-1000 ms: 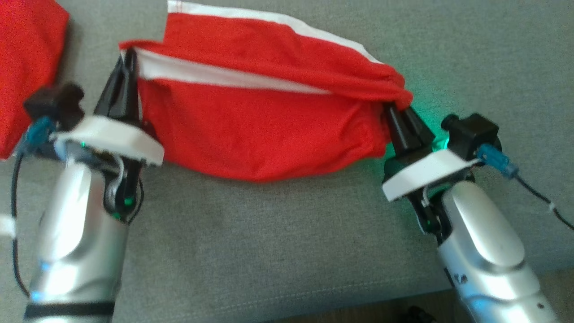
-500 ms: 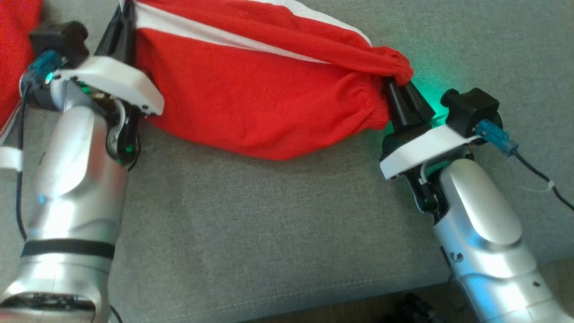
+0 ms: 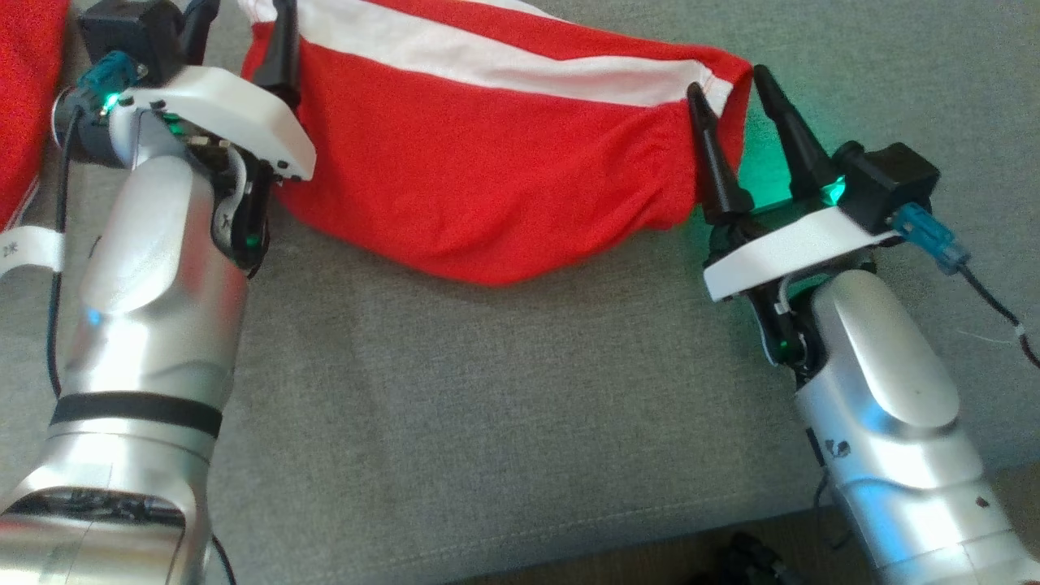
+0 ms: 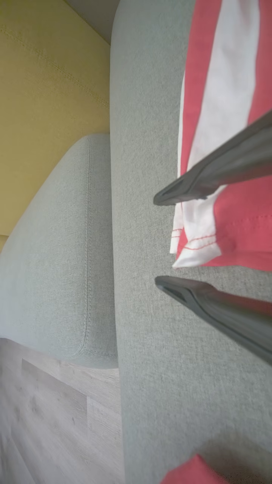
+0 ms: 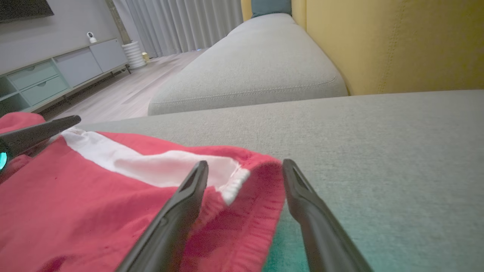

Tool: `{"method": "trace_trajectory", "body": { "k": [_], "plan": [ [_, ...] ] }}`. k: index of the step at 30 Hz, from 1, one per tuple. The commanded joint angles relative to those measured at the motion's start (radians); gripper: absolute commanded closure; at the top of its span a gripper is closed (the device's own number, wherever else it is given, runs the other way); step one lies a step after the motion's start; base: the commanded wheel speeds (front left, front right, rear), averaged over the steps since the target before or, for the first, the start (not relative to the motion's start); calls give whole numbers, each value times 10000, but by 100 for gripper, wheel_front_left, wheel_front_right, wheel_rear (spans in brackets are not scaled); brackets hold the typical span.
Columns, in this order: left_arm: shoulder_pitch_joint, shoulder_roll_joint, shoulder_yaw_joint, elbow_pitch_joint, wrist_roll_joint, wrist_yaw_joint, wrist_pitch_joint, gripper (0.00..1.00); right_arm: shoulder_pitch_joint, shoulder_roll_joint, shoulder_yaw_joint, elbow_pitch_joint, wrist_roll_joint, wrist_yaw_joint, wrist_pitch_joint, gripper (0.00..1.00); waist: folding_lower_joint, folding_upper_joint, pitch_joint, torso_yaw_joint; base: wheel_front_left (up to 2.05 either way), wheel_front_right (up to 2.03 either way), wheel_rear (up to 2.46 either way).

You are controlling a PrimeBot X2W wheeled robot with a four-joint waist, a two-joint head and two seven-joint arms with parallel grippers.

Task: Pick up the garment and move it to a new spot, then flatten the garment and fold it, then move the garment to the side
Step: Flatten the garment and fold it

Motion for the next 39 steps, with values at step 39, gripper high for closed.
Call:
{"method": "trace_trajectory", "body": {
  "k": [39],
  "plan": [
    [2964,1164,62,-3810,-1177,924,4204,0,2967,187,-1776,-3783,-624,-9,1034,0,-1,0,-982,-60,0,0,0]
  ]
}}
